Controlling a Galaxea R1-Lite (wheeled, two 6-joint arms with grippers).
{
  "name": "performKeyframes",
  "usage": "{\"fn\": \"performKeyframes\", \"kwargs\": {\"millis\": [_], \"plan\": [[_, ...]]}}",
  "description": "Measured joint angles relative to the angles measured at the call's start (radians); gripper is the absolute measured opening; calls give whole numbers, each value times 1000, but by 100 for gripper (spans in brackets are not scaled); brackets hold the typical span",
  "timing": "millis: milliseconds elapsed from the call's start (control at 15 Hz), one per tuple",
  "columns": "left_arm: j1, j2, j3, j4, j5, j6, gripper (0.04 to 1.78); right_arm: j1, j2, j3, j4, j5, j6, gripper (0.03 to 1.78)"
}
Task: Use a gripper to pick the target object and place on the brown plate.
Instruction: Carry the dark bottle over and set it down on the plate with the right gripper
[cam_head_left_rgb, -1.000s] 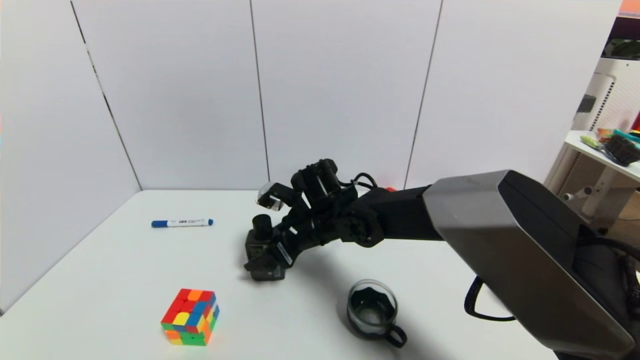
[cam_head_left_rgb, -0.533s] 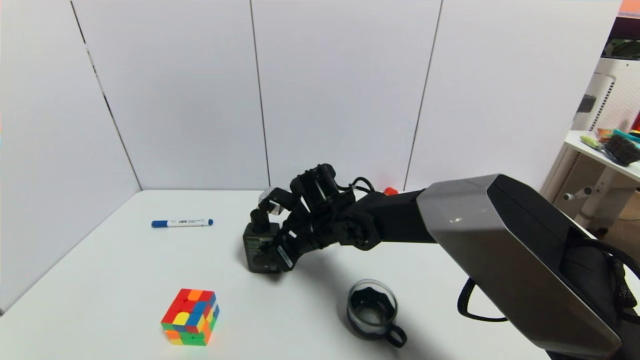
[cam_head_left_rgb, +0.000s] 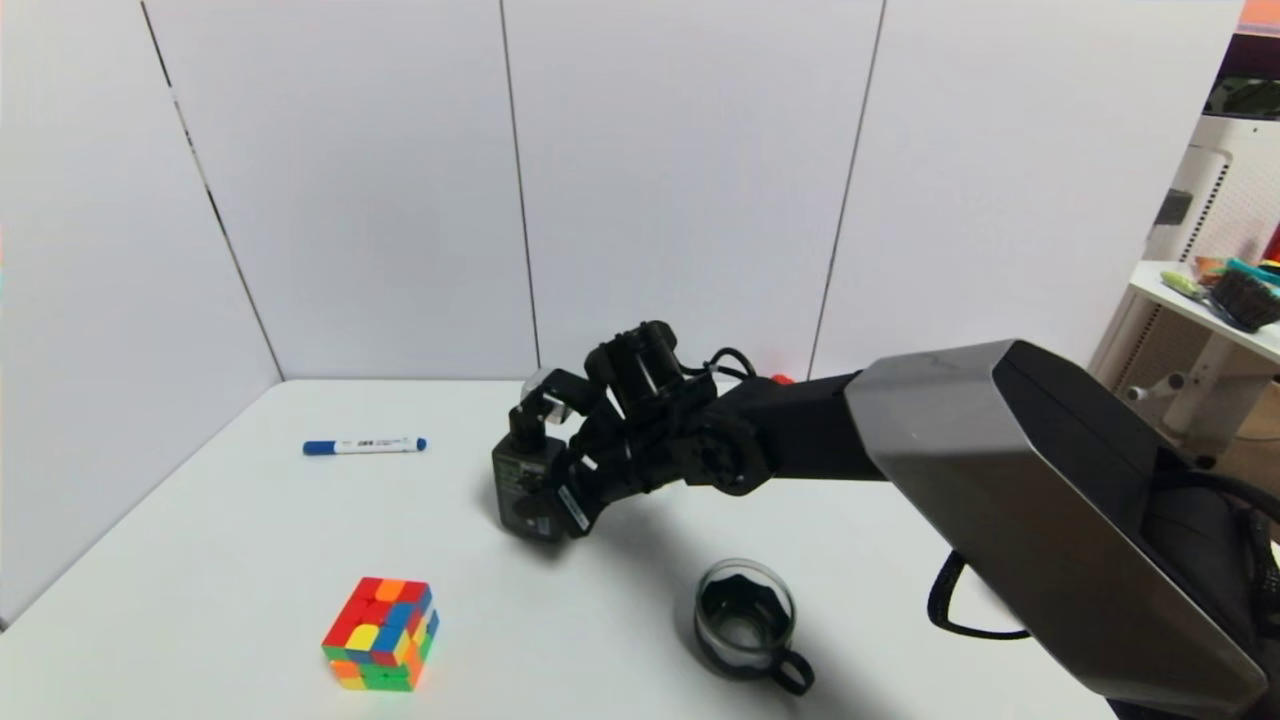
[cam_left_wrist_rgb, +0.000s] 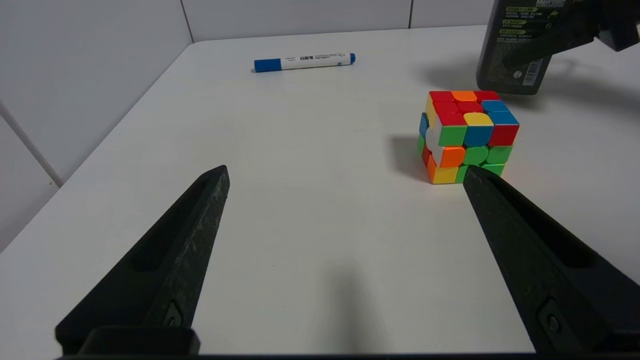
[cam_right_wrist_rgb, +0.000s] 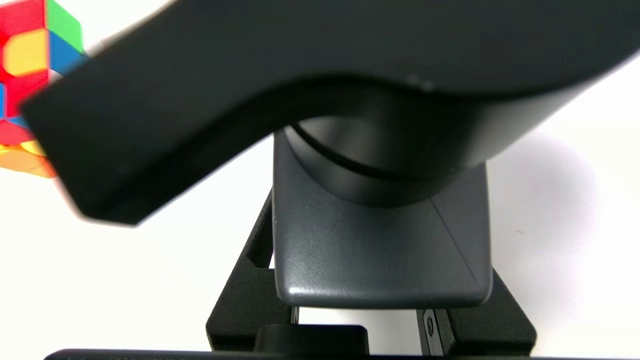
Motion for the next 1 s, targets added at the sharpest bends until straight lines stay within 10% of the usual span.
{"fn": "performKeyframes", "kwargs": {"millis": [400,1000], "plan": [[0,0,0,0,0,0,169,-97,-152,66,13,-1,8,61],[0,0,0,0,0,0,169,-631,-287,192,28,-41,-6,61]]}}
